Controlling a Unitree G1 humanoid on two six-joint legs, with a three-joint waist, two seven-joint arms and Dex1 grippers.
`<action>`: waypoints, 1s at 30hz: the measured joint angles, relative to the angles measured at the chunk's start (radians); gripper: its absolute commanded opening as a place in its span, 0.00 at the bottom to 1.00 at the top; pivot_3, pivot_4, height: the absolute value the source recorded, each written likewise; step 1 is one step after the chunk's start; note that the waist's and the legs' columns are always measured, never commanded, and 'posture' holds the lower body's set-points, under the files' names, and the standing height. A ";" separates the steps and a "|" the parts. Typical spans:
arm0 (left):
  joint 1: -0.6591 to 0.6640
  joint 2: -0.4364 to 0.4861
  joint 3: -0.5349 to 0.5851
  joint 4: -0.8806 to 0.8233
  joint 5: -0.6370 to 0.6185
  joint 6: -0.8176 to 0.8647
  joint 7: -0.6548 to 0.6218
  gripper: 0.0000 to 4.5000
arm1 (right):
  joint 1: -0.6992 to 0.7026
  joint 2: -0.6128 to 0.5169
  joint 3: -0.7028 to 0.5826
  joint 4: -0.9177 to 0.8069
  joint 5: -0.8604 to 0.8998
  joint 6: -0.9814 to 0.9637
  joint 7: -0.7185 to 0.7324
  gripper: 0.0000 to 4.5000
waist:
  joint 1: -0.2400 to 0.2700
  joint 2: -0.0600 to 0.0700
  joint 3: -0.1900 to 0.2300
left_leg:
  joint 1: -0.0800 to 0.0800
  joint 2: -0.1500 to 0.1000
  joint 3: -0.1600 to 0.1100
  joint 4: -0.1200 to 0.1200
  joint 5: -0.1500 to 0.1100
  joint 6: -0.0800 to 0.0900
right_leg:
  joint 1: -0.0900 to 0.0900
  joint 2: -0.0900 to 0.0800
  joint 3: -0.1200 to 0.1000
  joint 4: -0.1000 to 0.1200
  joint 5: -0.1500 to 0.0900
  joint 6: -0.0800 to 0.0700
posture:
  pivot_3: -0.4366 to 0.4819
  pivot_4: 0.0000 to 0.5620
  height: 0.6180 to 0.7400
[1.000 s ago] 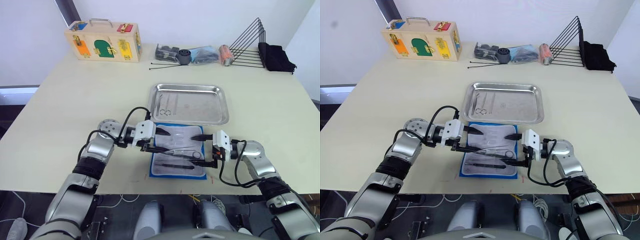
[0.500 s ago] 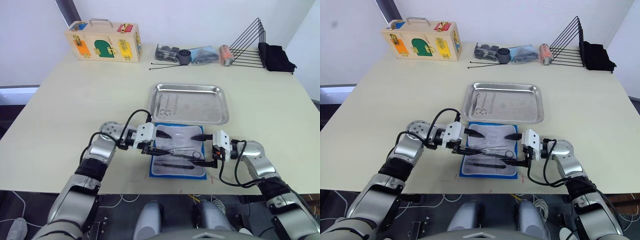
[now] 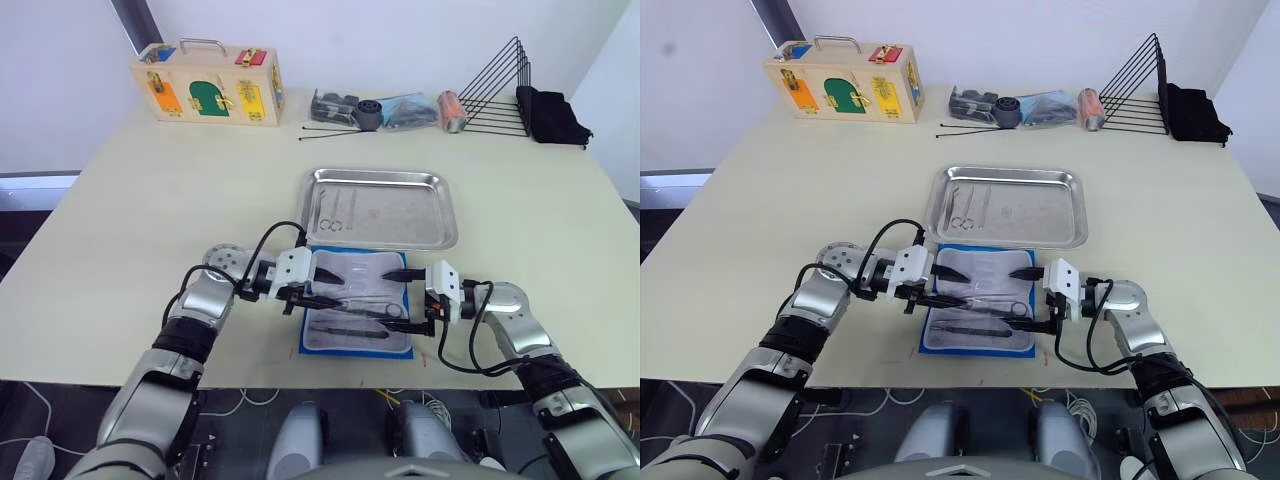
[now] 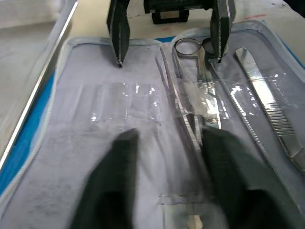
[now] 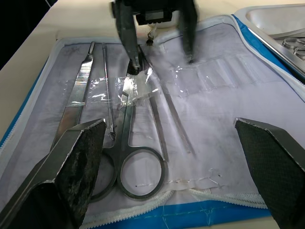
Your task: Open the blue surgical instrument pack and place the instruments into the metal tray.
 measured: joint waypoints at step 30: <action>-0.006 0.067 -0.039 -0.189 0.009 0.253 -0.003 0.01 | 0.000 0.006 0.001 -0.001 0.000 0.000 0.000 1.00 | -0.002 0.001 0.000 | 0.000 0.000 0.000 0.000 0.000 0.000 | 0.000 0.000 0.000 0.000 0.000 0.000 | 0.48 0.27 1.00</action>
